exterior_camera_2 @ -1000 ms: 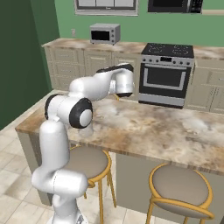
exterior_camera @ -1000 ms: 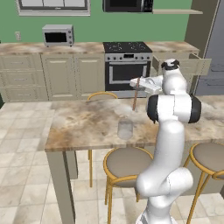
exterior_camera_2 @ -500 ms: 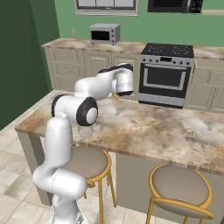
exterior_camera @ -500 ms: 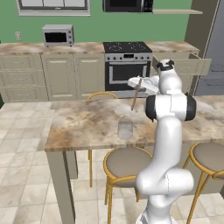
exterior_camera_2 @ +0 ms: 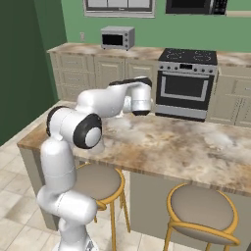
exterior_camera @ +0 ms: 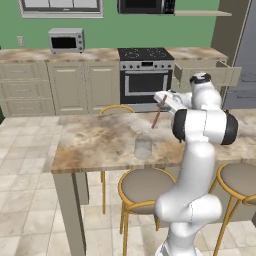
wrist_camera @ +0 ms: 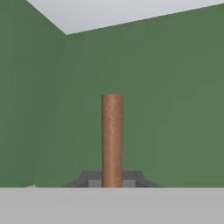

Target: Take a straw from the drawer in front and place it inside the glass cup on the dining counter.

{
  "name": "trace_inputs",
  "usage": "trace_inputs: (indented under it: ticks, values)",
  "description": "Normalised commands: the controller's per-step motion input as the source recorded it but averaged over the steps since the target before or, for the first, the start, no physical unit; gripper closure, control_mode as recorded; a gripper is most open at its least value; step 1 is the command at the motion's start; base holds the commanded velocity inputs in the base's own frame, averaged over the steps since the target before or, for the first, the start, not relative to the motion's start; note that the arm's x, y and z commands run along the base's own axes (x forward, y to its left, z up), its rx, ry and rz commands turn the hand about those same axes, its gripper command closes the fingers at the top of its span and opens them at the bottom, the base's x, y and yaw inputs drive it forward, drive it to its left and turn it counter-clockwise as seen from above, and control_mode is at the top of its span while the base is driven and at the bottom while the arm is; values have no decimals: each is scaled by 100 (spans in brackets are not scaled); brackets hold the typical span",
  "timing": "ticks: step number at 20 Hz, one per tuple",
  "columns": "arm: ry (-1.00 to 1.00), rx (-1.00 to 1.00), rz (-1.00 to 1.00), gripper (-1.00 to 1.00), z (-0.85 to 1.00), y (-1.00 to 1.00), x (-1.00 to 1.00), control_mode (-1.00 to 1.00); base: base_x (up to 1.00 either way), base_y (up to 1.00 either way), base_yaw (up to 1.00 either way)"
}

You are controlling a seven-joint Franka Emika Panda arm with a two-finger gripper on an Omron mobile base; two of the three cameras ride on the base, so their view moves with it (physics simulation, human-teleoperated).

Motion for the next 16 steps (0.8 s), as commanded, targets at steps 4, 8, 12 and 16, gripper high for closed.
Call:
trace_inputs:
  ticks: [4, 8, 12, 16]
  values:
    - [-2, 0, -42, 100, -1, 9, -8, -100, 0, 0, 0]
    - [0, 0, -48, 100, 0, 33, 1, -100, 0, 0, 0]
    - [0, -1, -49, 100, 0, 34, 15, -100, 0, 0, 0]
    - [0, -1, -50, 100, 0, 15, 7, -100, 0, 0, 0]
